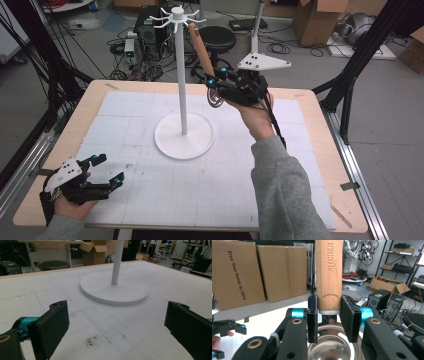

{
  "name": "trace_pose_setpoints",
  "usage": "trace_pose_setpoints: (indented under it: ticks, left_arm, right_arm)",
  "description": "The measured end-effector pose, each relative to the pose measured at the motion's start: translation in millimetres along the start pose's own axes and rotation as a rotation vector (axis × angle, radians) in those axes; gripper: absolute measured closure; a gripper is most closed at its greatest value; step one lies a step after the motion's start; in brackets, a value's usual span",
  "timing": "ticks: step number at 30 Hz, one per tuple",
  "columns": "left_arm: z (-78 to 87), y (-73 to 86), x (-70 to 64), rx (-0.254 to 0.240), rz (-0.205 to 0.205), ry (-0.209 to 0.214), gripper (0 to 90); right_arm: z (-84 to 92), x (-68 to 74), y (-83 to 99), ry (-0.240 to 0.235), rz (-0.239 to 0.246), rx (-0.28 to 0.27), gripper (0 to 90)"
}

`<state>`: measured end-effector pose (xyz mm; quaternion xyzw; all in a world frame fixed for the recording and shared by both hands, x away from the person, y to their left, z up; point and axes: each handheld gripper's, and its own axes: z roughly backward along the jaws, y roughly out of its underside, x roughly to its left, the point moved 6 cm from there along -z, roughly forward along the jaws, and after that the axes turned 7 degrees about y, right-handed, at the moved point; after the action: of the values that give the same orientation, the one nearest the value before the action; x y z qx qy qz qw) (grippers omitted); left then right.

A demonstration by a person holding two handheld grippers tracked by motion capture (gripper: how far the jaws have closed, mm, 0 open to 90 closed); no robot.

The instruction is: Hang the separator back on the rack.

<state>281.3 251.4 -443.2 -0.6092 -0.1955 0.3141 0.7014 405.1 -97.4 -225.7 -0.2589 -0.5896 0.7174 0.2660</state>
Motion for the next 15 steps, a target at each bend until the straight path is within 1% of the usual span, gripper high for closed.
trace_pose_setpoints:
  ticks: [6, 11, 15]
  left_arm:
    - [0.5, -0.1, -0.1, -0.001, 0.002, -0.001, 6.3]
    - [1.0, 0.0, 0.2, 0.0, 0.0, -0.001, 6.3]
    - [1.1, -0.1, 0.2, -0.002, -0.001, -0.003, 6.2]
  right_arm:
    - [-2.7, 0.4, 1.5, 0.002, 0.002, 0.005, 69.6]
    - [-7.3, 2.5, 3.2, -0.007, -0.007, 0.007, 69.6]
    - [-10.0, 3.2, 4.1, -0.004, -0.009, 0.009, 69.6]
